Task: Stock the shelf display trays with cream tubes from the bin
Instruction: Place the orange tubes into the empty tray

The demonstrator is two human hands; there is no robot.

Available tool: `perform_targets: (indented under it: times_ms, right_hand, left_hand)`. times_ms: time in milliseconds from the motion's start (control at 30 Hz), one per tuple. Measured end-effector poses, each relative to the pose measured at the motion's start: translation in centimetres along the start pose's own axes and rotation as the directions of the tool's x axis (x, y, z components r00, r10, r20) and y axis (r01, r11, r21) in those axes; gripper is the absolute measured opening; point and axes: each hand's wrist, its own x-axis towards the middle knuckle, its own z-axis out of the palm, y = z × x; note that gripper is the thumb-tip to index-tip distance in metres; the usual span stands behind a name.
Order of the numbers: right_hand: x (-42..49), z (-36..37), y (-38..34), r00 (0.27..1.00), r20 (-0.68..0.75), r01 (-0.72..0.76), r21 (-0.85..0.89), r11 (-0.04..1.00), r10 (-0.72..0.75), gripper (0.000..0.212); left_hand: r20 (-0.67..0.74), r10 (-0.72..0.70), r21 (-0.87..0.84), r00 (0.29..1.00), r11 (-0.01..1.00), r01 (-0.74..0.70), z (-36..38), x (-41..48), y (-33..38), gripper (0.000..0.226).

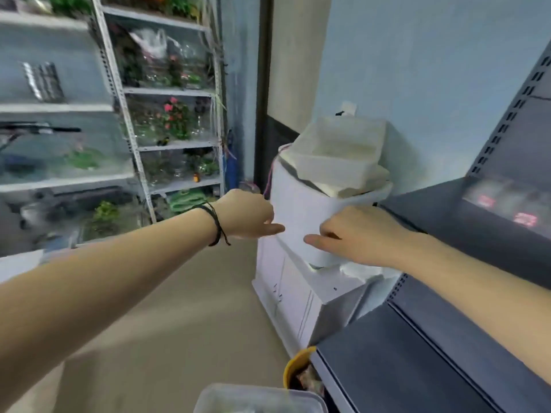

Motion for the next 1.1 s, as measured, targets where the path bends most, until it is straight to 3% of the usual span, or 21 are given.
perform_targets:
  times_ms: [133, 333, 433, 533, 633, 733, 833, 1100]
  right_hand:
    - [3.9, 8.6, -5.7, 0.975, 0.173, 0.135, 0.043, 0.990, -0.141, 0.062]
    - [4.6, 24.6, -11.9, 0.873, 0.438, 0.170, 0.139, 0.975, -0.215, 0.063]
    - [2.8, 32.8, -13.6, 0.797, 0.551, 0.152, 0.213, 0.965, -0.247, 0.062]
    - [0.4, 40.5, -14.5, 0.747, 0.628, 0.035, 0.291, 0.956, -0.219, 0.059]
    - [-1.9, 48.1, -14.7, 0.692, 0.706, -0.112, 0.307, 0.945, -0.147, 0.057]
    - [-3.7, 55.3, -14.9, 0.612, 0.787, -0.267, 0.300, 0.916, -0.079, 0.055]
    - [-4.2, 60.6, -15.2, 0.574, 0.819, -0.427, 0.322, 0.845, -0.022, 0.053]
    - [-2.9, 70.6, -17.5, 0.562, 0.811, -0.758, 0.426, 0.494, 0.163, 0.049]
  left_hand:
    - [0.192, -0.090, -0.050, 0.977, 0.994, 0.101, 9.6, -6.5, -2.5, 0.057]
    - [0.444, -0.098, -0.202, 0.891, 0.957, 0.207, 26.3, -13.7, 0.6, 0.061]
    - [0.577, -0.062, -0.295, 0.814, 0.914, 0.278, 33.4, -15.5, 4.8, 0.061]
    - [0.663, -0.024, -0.390, 0.748, 0.842, 0.372, 39.6, -16.4, 9.6, 0.062]
    - [0.714, -0.014, -0.469, 0.700, 0.732, 0.494, 45.1, -16.4, 14.0, 0.058]
    - [0.757, -0.001, -0.541, 0.654, 0.560, 0.627, 50.0, -15.7, 17.5, 0.053]
    - [0.805, -0.052, -0.520, 0.591, 0.418, 0.745, 54.7, -14.9, 19.6, 0.047]
    - [0.872, -0.249, -0.443, 0.421, -0.038, 0.896, 65.1, -14.2, 23.9, 0.031]
